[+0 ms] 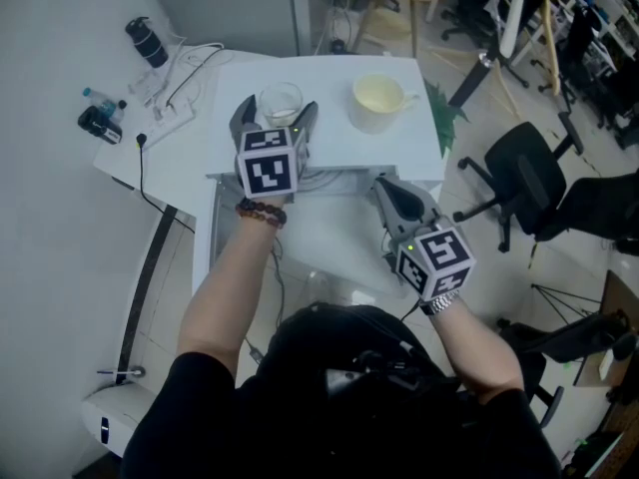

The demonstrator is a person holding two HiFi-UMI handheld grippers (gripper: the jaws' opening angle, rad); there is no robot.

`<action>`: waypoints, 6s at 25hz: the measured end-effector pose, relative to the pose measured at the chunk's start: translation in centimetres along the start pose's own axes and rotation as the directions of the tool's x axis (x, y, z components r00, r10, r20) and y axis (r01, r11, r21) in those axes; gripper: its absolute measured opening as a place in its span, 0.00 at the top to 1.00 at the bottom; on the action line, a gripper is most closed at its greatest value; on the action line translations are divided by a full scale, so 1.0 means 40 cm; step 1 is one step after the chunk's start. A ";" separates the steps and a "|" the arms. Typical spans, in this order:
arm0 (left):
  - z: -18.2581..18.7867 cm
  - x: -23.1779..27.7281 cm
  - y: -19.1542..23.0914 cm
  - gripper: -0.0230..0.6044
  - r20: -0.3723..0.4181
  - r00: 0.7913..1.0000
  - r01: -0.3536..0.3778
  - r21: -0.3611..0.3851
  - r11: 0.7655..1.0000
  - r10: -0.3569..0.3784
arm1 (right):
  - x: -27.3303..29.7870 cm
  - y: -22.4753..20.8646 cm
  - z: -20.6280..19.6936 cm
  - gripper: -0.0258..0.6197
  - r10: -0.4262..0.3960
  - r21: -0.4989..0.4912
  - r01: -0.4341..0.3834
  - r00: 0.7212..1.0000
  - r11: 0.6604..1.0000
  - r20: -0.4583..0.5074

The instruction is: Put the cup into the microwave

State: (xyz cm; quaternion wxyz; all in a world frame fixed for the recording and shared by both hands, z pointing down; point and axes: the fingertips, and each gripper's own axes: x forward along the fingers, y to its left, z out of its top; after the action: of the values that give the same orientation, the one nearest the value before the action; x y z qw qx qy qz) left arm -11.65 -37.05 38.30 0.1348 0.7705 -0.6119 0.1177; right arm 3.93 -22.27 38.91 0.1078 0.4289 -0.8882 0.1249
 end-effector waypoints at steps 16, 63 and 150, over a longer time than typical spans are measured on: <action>0.001 -0.003 -0.011 0.41 -0.001 1.000 0.021 0.015 1.000 -0.021 | -0.007 -0.007 -0.008 0.94 -0.006 0.012 0.006 1.000 1.000 0.004; -0.072 -0.310 -0.060 0.41 0.062 0.994 -0.092 -0.027 0.995 0.094 | -0.187 0.125 -0.079 0.94 0.111 -0.021 -0.111 0.994 0.994 0.003; -0.512 0.074 0.100 0.41 -0.118 0.987 -0.111 -0.041 0.993 0.106 | 0.086 0.077 -0.192 0.94 0.128 0.061 -0.120 0.979 0.991 -0.159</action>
State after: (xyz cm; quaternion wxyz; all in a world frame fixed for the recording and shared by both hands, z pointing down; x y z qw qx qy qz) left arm -15.22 -33.41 58.78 0.1815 0.7246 -0.6466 0.1546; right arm 0.07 -20.52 46.79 0.1611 0.3637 -0.8979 0.1888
